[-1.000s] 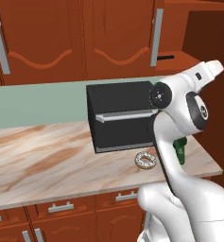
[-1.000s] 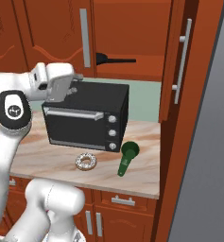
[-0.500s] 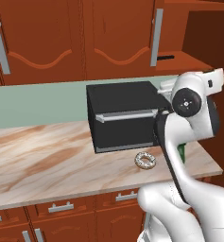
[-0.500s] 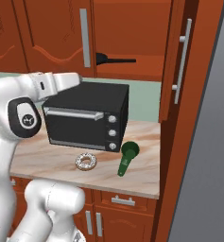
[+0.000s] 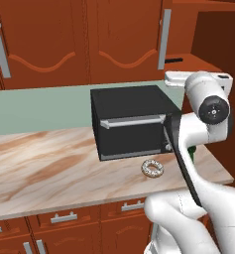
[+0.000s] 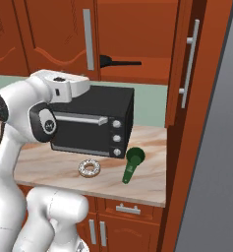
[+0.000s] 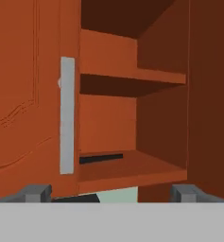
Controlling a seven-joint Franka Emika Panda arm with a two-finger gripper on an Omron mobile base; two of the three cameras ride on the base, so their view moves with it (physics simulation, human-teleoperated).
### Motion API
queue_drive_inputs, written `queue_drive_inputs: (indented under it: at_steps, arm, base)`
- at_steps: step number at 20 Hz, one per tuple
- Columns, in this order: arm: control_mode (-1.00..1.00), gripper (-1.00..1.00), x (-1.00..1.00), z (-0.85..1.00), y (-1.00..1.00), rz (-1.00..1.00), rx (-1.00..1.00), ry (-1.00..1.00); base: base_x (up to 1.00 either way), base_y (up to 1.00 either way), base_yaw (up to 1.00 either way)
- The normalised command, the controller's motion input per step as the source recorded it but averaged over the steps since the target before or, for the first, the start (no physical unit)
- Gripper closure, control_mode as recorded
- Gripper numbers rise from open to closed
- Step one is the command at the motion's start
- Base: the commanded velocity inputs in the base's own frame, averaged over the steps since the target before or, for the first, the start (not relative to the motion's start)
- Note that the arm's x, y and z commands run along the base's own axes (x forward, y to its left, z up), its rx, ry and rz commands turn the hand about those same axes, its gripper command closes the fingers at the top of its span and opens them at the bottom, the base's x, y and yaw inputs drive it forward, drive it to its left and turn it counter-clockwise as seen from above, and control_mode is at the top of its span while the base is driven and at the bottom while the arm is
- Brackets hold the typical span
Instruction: Pick the pan from the cabinet and place it on the stove. Then turn on the stove burner for the pan.
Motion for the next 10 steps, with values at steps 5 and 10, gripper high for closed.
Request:
queue_drive_inputs:
  at_steps: [5, 10]
  arm:
    - [-1.0, -1.0, 0.31, 0.28, 0.12, 0.13, 0.17, -0.11]
    - [-1.0, -1.0, 0.35, 0.16, 0.02, 0.09, 0.01, 0.0]
  base:
    - [0.0, 0.0, 0.0]
    - [0.0, 0.0, 0.0]
